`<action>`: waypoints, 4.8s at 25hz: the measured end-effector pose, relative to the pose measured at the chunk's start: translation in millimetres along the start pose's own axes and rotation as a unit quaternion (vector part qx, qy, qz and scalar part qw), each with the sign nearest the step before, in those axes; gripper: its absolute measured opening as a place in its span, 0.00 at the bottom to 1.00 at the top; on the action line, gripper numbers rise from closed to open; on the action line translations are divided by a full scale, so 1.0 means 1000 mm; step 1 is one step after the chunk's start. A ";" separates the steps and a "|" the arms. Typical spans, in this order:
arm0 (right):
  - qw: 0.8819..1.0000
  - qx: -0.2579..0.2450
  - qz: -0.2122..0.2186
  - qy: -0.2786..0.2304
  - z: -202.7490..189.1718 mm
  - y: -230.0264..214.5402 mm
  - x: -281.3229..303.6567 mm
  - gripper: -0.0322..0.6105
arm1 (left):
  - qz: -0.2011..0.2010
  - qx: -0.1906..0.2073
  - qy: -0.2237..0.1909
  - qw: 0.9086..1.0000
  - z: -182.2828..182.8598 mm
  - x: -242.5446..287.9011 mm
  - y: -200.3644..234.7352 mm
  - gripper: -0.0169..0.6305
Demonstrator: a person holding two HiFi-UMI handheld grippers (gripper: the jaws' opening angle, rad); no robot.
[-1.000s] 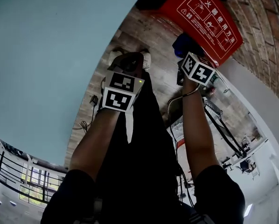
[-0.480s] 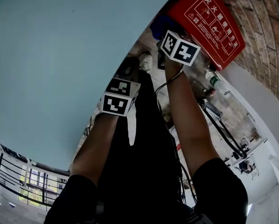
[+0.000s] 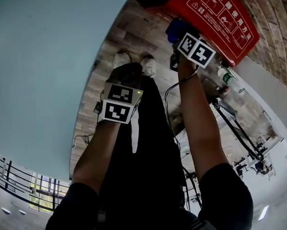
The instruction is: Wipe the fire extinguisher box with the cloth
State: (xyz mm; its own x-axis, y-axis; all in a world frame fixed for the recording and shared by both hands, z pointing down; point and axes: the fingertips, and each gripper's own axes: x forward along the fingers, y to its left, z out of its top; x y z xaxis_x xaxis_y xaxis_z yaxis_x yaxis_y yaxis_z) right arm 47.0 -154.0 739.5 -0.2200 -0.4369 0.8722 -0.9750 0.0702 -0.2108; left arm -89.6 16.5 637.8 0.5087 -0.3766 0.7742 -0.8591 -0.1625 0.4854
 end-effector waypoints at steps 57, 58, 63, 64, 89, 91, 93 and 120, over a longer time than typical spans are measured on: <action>0.977 -0.214 0.011 0.010 -0.030 0.073 0.117 0.12 | 0.063 -0.075 -0.011 0.995 -0.112 0.037 0.044 0.02; 0.976 -0.217 0.008 0.004 -0.030 0.068 0.118 0.12 | 0.060 -0.072 -0.007 0.996 -0.115 0.041 0.042 0.02; 0.982 -0.189 -0.002 0.003 -0.035 0.030 0.109 0.12 | 0.041 -0.061 0.021 0.997 -0.127 0.062 0.029 0.02; 0.983 -0.182 -0.005 0.006 -0.037 0.020 0.106 0.12 | 0.036 -0.059 0.025 0.997 -0.126 0.066 0.025 0.02; 0.981 -0.140 -0.110 0.081 -0.093 -0.170 0.107 0.12 | -0.026 0.013 0.053 0.998 -0.098 0.117 -0.022 0.02; 0.982 -0.135 -0.106 0.084 -0.094 -0.160 0.118 0.12 | -0.021 0.010 0.054 0.998 -0.102 0.117 -0.015 0.02; 0.983 -0.134 -0.093 0.084 -0.092 -0.140 0.127 0.12 | -0.014 0.006 0.056 0.998 -0.107 0.116 -0.007 0.02; 0.982 -0.145 -0.074 0.091 -0.102 -0.108 0.171 0.12 | 0.003 0.012 0.047 0.999 -0.110 0.130 0.013 0.02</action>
State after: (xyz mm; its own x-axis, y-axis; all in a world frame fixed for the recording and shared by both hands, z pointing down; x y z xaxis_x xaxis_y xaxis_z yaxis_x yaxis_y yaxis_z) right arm 111.4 -145.3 956.6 -0.0521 -0.2959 0.9538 -0.9587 0.2823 0.0352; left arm -28.8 66.2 789.6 0.5052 -0.2910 0.8125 -0.8629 -0.1830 0.4710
